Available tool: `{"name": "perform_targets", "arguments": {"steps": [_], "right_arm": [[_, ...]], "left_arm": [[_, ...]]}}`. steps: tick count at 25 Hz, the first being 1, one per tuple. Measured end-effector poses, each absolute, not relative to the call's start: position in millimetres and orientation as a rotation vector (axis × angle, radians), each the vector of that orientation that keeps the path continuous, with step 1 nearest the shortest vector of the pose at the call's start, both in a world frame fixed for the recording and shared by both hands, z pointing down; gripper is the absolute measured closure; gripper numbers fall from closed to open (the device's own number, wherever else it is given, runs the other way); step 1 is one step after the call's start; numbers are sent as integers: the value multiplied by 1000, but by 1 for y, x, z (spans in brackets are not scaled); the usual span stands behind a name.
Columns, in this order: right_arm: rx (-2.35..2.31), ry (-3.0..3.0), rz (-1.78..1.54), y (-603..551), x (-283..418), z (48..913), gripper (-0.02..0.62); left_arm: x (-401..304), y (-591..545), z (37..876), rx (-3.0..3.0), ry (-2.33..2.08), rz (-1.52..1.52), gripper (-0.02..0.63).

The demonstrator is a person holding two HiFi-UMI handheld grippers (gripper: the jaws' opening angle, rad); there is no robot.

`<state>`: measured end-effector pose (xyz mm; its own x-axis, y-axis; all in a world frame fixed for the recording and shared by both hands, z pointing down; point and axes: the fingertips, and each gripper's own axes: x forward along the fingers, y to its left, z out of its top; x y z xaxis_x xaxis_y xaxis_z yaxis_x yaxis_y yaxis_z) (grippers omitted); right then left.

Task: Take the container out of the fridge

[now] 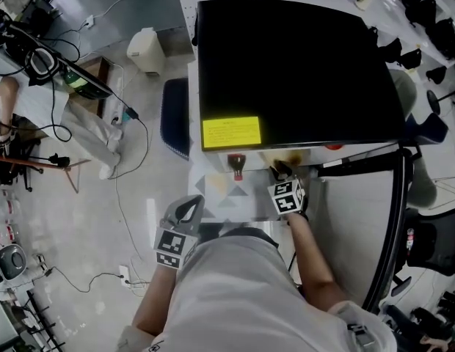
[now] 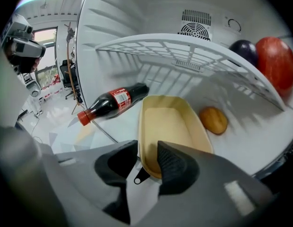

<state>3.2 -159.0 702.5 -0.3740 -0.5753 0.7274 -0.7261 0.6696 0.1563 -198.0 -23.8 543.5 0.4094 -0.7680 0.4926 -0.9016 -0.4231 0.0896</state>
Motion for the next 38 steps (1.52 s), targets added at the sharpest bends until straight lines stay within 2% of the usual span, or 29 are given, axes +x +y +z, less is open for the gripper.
{"name": "perform_targets", "arguments": {"steps": [4,6,10,26,38], "right_arm": [[961,-2052,223,-156,3,712,506],[951,-2048,248,-152,4,712,559],[953,-2071,270,-145,6,705,572],[997,-2217,338,-107,13,647,574],[1166,-2274,467,-62,42,601,574]], "left_arm": [[-200,-20,549,2320,-1445,565,597],[-199,-21,546,2326,-1448,561,597],[-194,-21,544,2335,-1440,541,597],[-153,-32,545,2458,-1266,556,597],[-79,-50,541,2640,-946,536,597]]}}
